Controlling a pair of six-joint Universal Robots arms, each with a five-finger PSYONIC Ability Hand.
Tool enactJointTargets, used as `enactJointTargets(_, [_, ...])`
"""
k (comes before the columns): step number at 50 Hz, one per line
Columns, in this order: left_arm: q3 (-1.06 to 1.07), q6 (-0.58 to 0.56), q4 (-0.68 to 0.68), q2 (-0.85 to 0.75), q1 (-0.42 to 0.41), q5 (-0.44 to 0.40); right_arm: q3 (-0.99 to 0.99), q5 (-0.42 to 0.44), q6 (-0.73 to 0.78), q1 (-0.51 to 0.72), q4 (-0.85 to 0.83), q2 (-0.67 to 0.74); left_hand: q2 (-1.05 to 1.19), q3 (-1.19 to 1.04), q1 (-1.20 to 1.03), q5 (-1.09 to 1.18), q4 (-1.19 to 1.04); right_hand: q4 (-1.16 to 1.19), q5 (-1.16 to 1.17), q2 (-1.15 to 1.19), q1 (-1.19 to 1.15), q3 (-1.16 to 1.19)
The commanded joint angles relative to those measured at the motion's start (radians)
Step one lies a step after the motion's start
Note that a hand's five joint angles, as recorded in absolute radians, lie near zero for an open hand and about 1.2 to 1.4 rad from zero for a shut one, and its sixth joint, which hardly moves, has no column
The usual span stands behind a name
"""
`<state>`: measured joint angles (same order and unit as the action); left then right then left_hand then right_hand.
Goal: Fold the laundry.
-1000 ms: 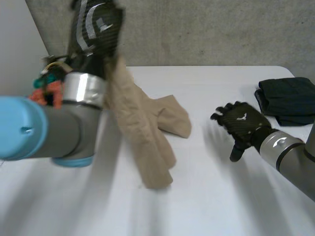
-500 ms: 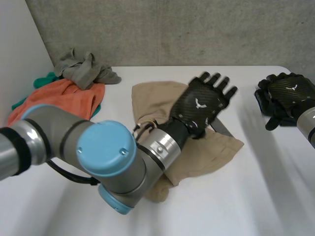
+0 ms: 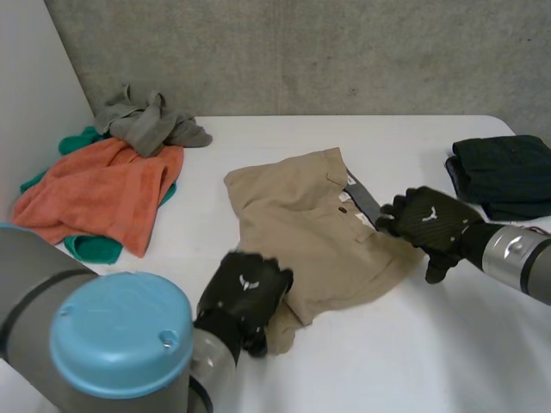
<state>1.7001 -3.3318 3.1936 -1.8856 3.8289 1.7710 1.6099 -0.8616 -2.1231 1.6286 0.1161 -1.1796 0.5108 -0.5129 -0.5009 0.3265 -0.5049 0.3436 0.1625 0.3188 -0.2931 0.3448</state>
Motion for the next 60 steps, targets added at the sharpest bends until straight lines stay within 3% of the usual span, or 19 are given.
enactJointTargets(1, [-0.02,0.163,-0.044,-0.07,0.0,0.002,-0.073,-0.054,0.063,0.005,-0.004,0.155,-0.03,0.032,0.02,-0.02,0.024,0.155,0.162,0.18,-0.206,0.154])
enactJointTargets(11, [-0.079,0.16,0.015,-0.168,0.027,0.008,-0.125,-0.06,0.061,0.005,-0.062,0.228,-0.024,0.026,0.014,-0.014,0.018,0.369,0.376,0.394,-0.42,0.368])
enactJointTargets(19, [-0.109,0.144,0.069,-0.216,0.027,0.083,-0.15,-0.062,0.06,0.007,-0.081,0.279,0.02,-0.018,-0.029,0.029,-0.026,0.402,0.408,0.427,-0.452,0.401])
enactJointTargets(23, [-0.108,0.1,0.1,-0.227,0.027,0.117,-0.159,-0.062,0.058,0.013,-0.082,0.293,0.125,-0.123,-0.135,0.135,-0.131,0.569,0.575,0.593,-0.619,0.567])
enactJointTargets(27, [-0.099,0.025,0.15,-0.227,0.026,0.12,-0.171,-0.062,0.022,0.027,-0.085,0.294,0.471,-0.469,-0.481,0.48,-0.477,1.052,1.059,1.077,-1.103,1.051])
enactJointTargets(33, [-0.096,-0.06,0.206,-0.218,0.026,0.122,-0.171,-0.062,-0.067,0.04,-0.104,0.265,0.885,-0.883,-0.895,0.895,-0.891,1.053,1.059,1.077,-1.103,1.052])
enactJointTargets(39, [-0.096,-0.133,0.207,-0.123,0.061,0.122,-0.156,-0.089,-0.115,0.045,-0.079,0.154,0.885,-0.883,-0.895,0.895,-0.891,1.053,1.059,1.077,-1.103,1.052])
enactJointTargets(45, [-0.08,-0.213,0.183,0.028,0.123,0.104,-0.174,-0.184,-0.118,0.037,0.065,0.022,0.885,-0.883,-0.895,0.895,-0.891,1.053,1.059,1.077,-1.103,1.052])
enactJointTargets(51, [-0.053,-0.308,0.062,0.152,0.165,0.027,-0.179,-0.264,-0.086,0.037,0.357,-0.129,0.885,-0.883,-0.895,0.895,-0.891,1.053,1.059,1.077,-1.103,1.052])
enactJointTargets(56, [-0.05,-0.305,-0.061,0.155,0.207,-0.071,-0.145,-0.28,-0.015,0.05,0.537,-0.147,0.885,-0.883,-0.895,0.895,-0.891,1.053,1.059,1.077,-1.103,1.052])
enactJointTargets(60, [-0.045,-0.31,-0.101,0.082,0.265,-0.128,-0.137,-0.298,-0.006,0.071,0.521,-0.109,0.885,-0.883,-0.895,0.895,-0.891,1.053,1.059,1.077,-1.103,1.052])
